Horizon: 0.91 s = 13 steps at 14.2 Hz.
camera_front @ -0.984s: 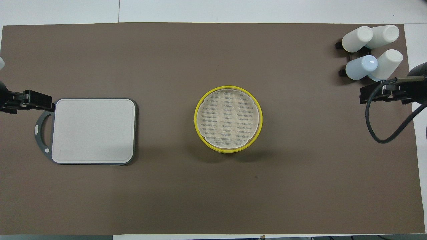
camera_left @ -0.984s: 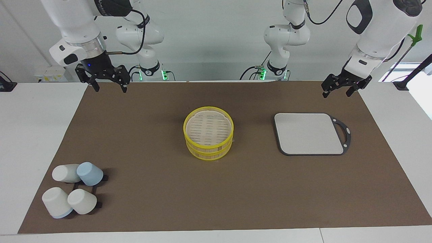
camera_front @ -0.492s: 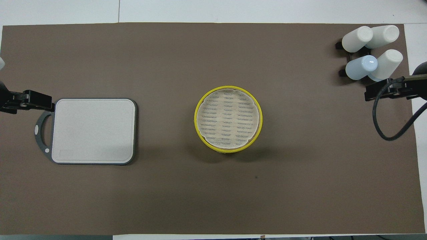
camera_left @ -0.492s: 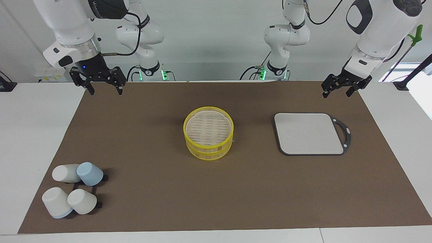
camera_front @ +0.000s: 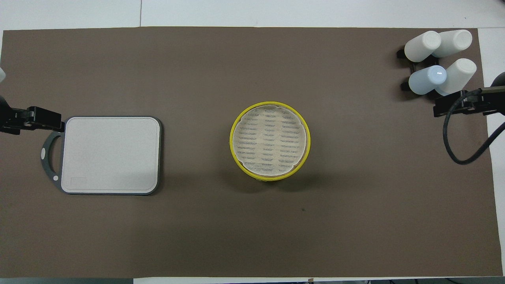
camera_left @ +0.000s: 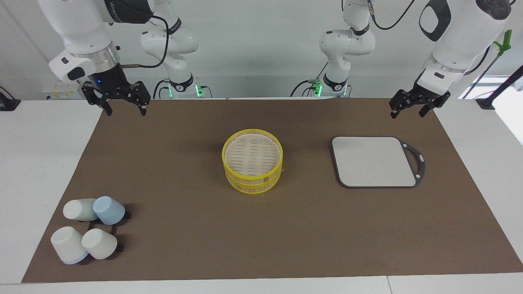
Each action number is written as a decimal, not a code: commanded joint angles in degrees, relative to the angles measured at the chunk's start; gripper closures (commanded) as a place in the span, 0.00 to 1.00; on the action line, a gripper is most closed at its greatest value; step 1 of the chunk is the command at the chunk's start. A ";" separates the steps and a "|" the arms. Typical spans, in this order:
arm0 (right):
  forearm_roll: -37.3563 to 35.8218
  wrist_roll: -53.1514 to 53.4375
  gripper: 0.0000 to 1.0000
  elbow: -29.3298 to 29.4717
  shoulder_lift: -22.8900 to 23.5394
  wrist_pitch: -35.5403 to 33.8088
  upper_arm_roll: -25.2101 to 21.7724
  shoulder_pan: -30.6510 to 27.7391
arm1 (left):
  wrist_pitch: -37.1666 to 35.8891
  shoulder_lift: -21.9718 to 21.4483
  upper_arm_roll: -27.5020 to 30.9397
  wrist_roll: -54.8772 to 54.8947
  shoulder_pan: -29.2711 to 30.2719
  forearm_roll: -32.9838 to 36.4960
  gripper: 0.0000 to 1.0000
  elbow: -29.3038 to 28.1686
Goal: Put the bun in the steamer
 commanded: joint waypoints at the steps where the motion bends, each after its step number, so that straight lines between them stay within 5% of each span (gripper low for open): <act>1: 0.90 -1.07 0.00 -0.53 -0.11 1.01 -1.33 0.96 | 0.87 -0.60 0.32 0.62 -0.59 1.01 0.00 -0.73; 13: 1.87 -1.15 0.00 -0.26 -0.02 0.49 -3.18 0.96 | 0.87 -0.60 0.32 0.36 -0.59 1.01 0.00 -0.73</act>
